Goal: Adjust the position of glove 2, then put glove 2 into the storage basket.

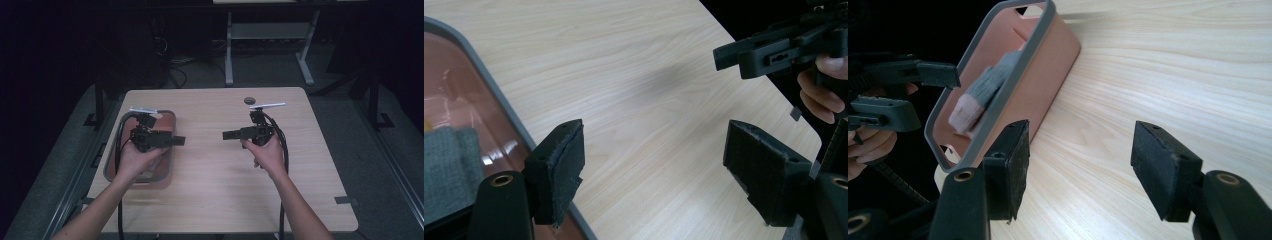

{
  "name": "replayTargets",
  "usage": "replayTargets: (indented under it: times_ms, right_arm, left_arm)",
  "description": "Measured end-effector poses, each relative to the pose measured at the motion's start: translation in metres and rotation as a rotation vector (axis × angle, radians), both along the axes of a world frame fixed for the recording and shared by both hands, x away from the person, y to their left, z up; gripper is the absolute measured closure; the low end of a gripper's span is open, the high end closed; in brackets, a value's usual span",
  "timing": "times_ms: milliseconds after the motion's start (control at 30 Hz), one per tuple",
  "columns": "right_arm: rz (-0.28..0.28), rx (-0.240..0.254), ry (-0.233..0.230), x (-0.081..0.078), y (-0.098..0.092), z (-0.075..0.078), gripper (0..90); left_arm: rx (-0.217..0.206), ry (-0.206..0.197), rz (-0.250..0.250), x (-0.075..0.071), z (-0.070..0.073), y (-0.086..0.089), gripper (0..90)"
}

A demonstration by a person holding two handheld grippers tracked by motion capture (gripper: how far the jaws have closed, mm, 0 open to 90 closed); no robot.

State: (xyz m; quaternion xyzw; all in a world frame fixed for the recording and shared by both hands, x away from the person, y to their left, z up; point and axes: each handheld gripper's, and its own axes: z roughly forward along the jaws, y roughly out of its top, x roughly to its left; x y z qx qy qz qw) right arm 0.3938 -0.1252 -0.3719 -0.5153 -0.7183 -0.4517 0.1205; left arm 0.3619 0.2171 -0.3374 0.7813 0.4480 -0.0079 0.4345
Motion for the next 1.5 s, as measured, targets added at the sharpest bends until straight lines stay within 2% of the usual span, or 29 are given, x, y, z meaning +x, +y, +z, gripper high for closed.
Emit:
replayTargets:
  times_ms: [667, 933, 1100, 1500]
  right_arm:
    - [-0.066, 0.012, 0.024, -0.011, -0.042, -0.015, 39.3]
    - [-0.099, 0.01, 0.047, -0.017, -0.062, -0.026, 39.1]
    - [-0.133, 0.026, 0.047, -0.021, -0.078, -0.031, 39.1]
    - [-0.164, 0.013, 0.066, -0.029, -0.1, -0.04, 38.7]
  left_arm:
    - [0.004, 0.004, -0.056, -0.002, -0.004, -0.031, 23.6]
    - [0.01, 0.014, -0.086, -0.003, -0.01, -0.044, 23.2]
    - [0.01, 0.022, -0.107, -0.006, -0.014, -0.053, 23.1]
    - [0.007, 0.043, -0.144, -0.011, -0.029, -0.075, 22.7]
